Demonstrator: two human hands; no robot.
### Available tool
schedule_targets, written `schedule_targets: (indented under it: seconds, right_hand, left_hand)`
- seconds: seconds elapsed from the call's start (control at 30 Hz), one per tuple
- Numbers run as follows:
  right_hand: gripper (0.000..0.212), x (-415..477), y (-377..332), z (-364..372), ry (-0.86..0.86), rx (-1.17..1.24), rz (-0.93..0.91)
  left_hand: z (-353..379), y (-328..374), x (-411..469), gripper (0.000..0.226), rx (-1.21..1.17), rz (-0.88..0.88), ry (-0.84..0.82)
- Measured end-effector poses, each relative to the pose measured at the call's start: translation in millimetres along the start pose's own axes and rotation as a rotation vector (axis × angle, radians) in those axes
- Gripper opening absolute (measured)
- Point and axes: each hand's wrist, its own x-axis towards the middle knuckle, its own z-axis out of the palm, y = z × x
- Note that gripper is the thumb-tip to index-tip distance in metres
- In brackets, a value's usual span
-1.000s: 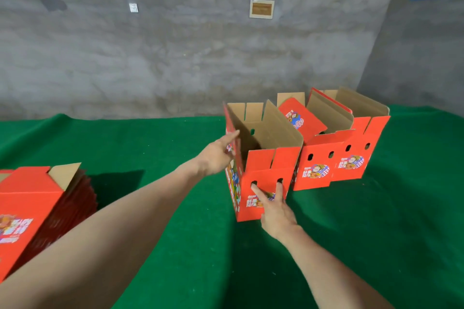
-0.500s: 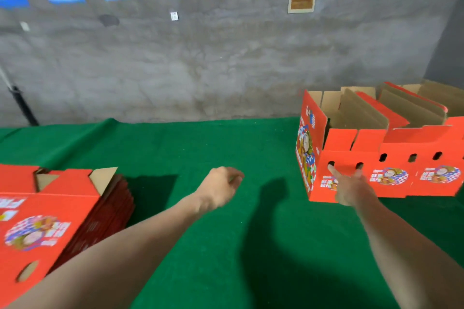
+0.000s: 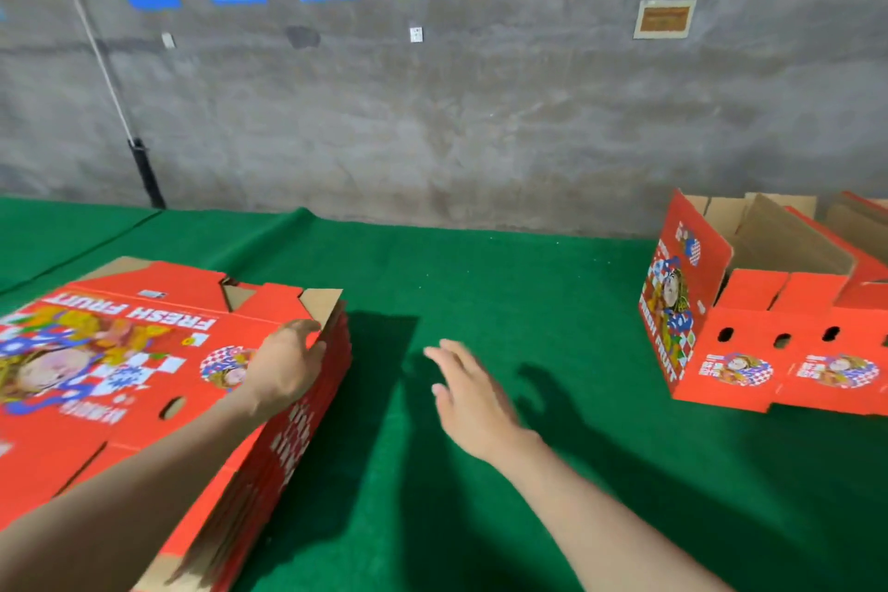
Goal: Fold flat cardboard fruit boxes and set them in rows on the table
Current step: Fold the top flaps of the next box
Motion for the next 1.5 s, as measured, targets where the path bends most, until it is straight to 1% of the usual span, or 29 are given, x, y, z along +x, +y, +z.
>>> schedule_targets:
  seconds: [0.1,0.13,0.2,0.27,0.33,0.37,0.4,0.43,0.5,0.53,0.57,0.63,0.67,0.73,0.87,0.93,1.03,1.1,1.17,1.23,1.27,1.3,1.33,1.37,1.43,1.47,1.5]
  right_hand:
    - [0.044,3,-52,26,-0.101,0.087,-0.014]
    - [0.043,1,-63,34,-0.145,0.104,0.003]
    - [0.043,-6,-74,47,-0.235,0.133,0.072]
    - [0.043,-14,-80,58,-0.300,0.160,0.184]
    - [0.045,-21,-85,67,-0.341,0.195,0.313]
    - [0.046,-24,-89,72,-0.341,0.255,0.390]
    - [0.046,-27,-93,76,-0.327,0.361,0.485]
    - [0.043,-28,-96,78,-0.286,0.521,0.595]
    - [0.038,-30,-100,75,-0.121,0.920,0.848]
    - [0.037,-31,-98,72,-0.037,1.066,0.950]
    - [0.038,-33,-96,66,0.017,1.154,1.006]
    - [0.032,-38,-96,51,0.046,1.204,1.034]
    - [0.026,-39,-97,44,0.064,1.226,1.008]
    - [0.013,-40,-101,26,0.173,1.267,0.924]
    - [0.010,-40,-112,-23,0.460,1.361,0.708]
    - [0.009,-45,-116,-52,0.588,1.357,0.605]
    - [0.013,-60,-123,-88,0.765,1.210,0.427]
    - [0.018,-72,-129,-100,0.863,1.013,0.301]
    - [0.024,-88,-138,-101,0.938,0.817,0.223]
    - [0.027,-100,-146,-91,0.964,0.704,0.158]
    - [0.028,-105,-151,-84,0.955,0.654,0.117]
    - [0.029,-109,-157,-78,0.933,0.582,0.087]
    - [0.032,-113,-161,-73,0.909,0.508,0.057]
    - [0.036,-116,-163,-67,0.897,0.475,0.028]
    - [0.045,-122,-161,-55,0.828,0.393,0.004]
    - [0.051,-127,-158,-49,0.760,0.271,-0.012]
    - [0.057,-133,-154,-43,0.699,0.118,-0.006]
  left_hand:
    - [-32,-59,-8,0.048,0.188,-0.130,0.087]
    - [-43,-79,-13,0.053,0.249,-0.205,0.090]
    - [-55,-113,-29,0.061,0.304,-0.333,0.031]
    - [-51,-129,-49,0.061,0.347,-0.321,-0.051]
    - [-39,-123,-71,0.062,0.365,-0.242,-0.083]
    - [-34,-113,-82,0.062,0.362,-0.195,-0.086]
    - [-31,-103,-93,0.059,0.354,-0.130,-0.083]
    - [-31,-92,-101,0.057,0.317,-0.067,-0.061]
    - [-39,-75,-113,0.056,0.183,-0.009,-0.016]
    - [-44,-71,-116,0.055,0.146,0.006,-0.002]
    - [-49,-69,-119,0.051,0.147,0.020,0.000]
    - [-56,-70,-122,0.046,0.156,0.031,-0.018]
    - [-60,-70,-123,0.048,0.136,0.039,-0.031]
    - [-65,-64,-124,0.050,0.044,0.079,-0.041]
    - [-76,-32,-123,0.046,-0.145,0.156,-0.039]
    - [-81,-8,-122,0.041,-0.209,0.176,-0.054]
    - [-87,35,-124,0.037,-0.408,0.230,-0.141]
    - [-94,70,-128,0.036,-0.573,0.289,-0.166]
    - [-104,108,-140,0.044,-0.792,0.342,-0.221]
    - [-115,144,-155,0.063,-0.982,0.405,-0.324]
    - [-119,159,-161,0.073,-1.027,0.435,-0.363]
    - [-119,170,-166,0.077,-1.045,0.447,-0.375]
    - [-119,179,-170,0.075,-1.060,0.437,-0.358]
    - [-118,184,-173,0.063,-1.073,0.404,-0.320]
    - [-114,188,-177,0.024,-1.079,0.311,-0.189]
    - [-110,187,-177,0.014,-1.089,0.253,-0.125]
    - [-106,184,-177,0.019,-1.113,0.215,-0.067]
